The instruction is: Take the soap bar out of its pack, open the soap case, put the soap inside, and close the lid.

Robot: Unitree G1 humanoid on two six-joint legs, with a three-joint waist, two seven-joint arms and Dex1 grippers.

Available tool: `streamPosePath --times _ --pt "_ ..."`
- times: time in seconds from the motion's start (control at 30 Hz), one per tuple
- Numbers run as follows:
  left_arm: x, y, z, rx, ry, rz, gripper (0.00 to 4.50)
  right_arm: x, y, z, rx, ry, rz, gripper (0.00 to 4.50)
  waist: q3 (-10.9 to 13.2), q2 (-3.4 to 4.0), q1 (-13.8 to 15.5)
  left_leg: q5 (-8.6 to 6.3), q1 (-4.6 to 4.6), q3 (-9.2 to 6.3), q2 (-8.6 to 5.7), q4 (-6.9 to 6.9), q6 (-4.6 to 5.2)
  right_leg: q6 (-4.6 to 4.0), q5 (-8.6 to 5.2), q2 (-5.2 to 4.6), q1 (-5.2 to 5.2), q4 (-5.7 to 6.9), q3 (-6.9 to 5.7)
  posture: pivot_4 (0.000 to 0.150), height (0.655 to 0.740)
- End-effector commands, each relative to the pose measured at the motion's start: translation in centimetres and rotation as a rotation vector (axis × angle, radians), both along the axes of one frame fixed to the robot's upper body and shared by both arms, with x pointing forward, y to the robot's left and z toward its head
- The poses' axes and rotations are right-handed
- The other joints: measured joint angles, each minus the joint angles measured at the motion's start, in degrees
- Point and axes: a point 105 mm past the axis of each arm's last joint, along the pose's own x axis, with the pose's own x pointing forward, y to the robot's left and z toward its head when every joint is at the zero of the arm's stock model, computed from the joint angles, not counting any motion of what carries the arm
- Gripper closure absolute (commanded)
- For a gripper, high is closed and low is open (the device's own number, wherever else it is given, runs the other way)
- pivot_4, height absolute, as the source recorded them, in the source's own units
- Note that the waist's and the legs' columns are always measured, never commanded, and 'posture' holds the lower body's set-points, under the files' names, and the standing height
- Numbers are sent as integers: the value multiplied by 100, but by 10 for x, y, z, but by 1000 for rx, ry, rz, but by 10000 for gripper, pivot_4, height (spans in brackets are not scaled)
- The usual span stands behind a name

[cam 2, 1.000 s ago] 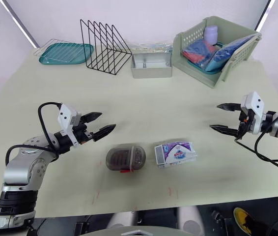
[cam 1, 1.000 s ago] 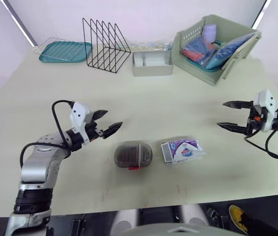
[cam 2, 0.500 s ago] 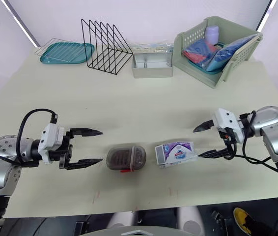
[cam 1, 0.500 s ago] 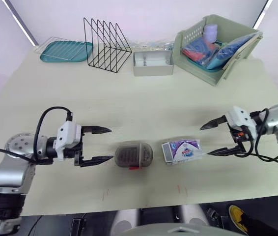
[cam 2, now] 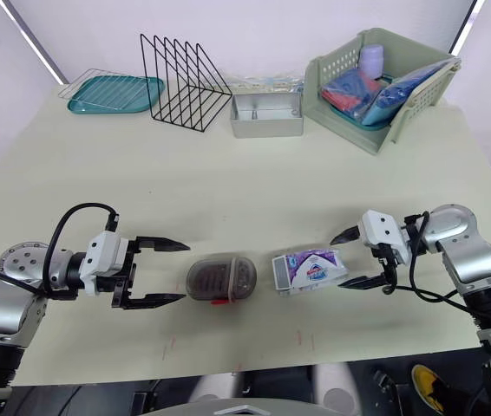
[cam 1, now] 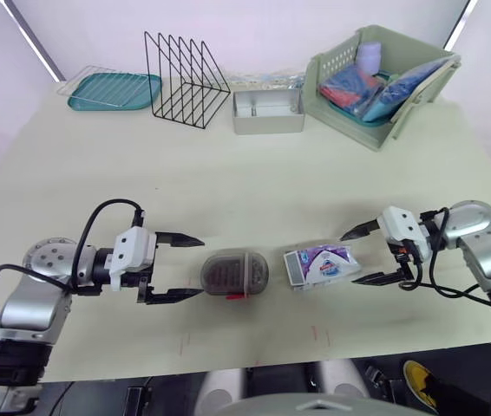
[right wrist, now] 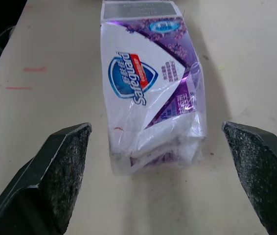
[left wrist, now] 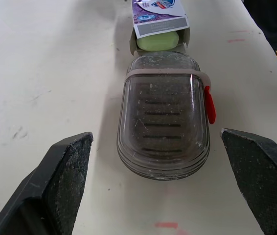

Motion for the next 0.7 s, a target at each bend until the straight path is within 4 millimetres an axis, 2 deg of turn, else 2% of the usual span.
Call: streamPosePath --times 0.03,0.17,0.2,0.27,0.3,0.37,0.4,0.43,0.57,0.7 --pt "-1 -5 7 -4 -32 -11 418 4 6 3 17 -48 20 0 0 0 0 0 0 -1 0 0 0 0 0 0 0 0 -1 1500 7400" --pt "-2 -6 7 -6 -31 -2 418 5 8 1 29 -48 27 0 0 0 2 0 0 -1 0 0 0 0 0 0 0 0 0 1500 7400" --pt "-2 -6 6 -6 -30 4 0 4 10 1 38 -44 25 5160 0 0 1 0 0 -1 0 0 0 0 0 -1 0 0 0 1500 7400" --pt "-3 -5 5 -4 -29 16 0 3 10 0 43 -39 21 8874 0 0 0 0 0 -2 0 0 0 0 0 0 0 1 0 1500 7400" --pt "-3 -5 5 -5 -29 21 0 2 9 0 40 -37 18 14716 0 0 0 0 1 -2 0 0 0 0 0 0 0 1 0 1500 7400" --pt "-2 -5 5 -7 -31 31 0 2 7 -2 36 -39 9 19096 0 0 1 0 1 -3 0 0 0 0 0 0 0 1 -1 1500 7400" --pt "-2 -5 5 -9 -31 35 0 2 6 -2 36 -41 4 23853 0 0 1 0 1 -2 0 0 0 0 0 0 0 1 -1 1500 7400" --pt "-2 -5 5 -12 -31 38 0 2 5 -2 35 -42 0 26307 0 0 1 0 1 -2 0 0 0 0 0 0 0 1 0 1500 7400" --pt "-2 -5 3 -16 -29 47 0 3 4 0 41 -55 -17 43503 0 0 -1 0 3 -2 1 0 0 0 0 1 2 1 -1 1500 7400" --pt "-2 -5 1 -16 -26 55 0 2 3 0 43 -60 -33 44433 0 -1 -6 0 5 -1 2 0 0 0 0 3 2 2 0 1500 7400"
